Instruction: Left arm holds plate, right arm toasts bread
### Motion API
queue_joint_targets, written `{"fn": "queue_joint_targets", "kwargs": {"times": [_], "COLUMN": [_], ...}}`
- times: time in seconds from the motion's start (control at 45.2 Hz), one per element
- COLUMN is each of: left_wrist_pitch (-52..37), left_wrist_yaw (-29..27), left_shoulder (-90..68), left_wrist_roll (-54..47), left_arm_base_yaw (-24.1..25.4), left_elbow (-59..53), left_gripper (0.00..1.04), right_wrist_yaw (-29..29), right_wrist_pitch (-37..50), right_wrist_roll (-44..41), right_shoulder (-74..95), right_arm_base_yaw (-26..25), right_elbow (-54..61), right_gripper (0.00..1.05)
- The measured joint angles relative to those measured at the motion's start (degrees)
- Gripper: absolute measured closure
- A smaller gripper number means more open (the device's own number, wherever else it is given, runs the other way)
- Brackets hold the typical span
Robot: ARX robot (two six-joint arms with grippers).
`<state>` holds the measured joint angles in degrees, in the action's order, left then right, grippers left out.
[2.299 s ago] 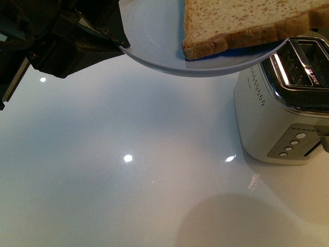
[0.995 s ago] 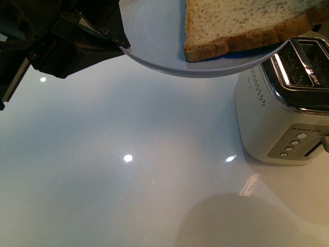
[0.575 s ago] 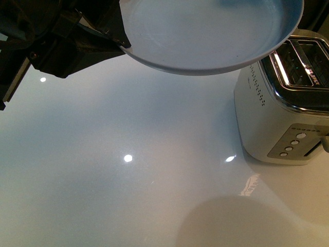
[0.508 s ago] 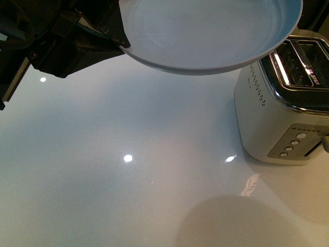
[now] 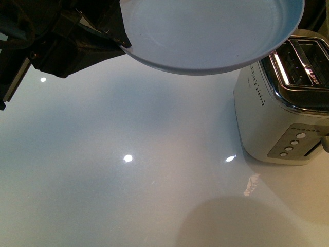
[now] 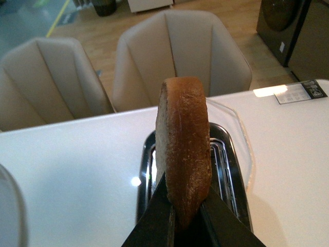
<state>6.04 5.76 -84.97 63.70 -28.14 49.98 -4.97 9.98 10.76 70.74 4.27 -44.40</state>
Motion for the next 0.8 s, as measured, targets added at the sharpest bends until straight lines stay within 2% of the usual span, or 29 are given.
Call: {"fn": "queue_joint_targets", "kwargs": {"times": [0.265, 0.796], "left_wrist_pitch": [0.0, 0.0], "left_wrist_yaw": [0.0, 0.0], "left_shoulder": [0.0, 0.0], "left_wrist_roll": [0.0, 0.0], "left_arm_base_yaw": [0.0, 0.0], "left_elbow": [0.0, 0.02], "left_gripper": [1.02, 1.02], "right_wrist_yaw": [-0.42, -2.14], "right_wrist_pitch": [2.69, 5.44], "right_wrist_roll": [-4.13, -4.15], "right_shoulder": [8.98, 14.88], "right_arm_base_yaw": [-0.92, 0.59], "right_elbow": [0.02, -1.25], "right_gripper": [1.01, 1.01]}}
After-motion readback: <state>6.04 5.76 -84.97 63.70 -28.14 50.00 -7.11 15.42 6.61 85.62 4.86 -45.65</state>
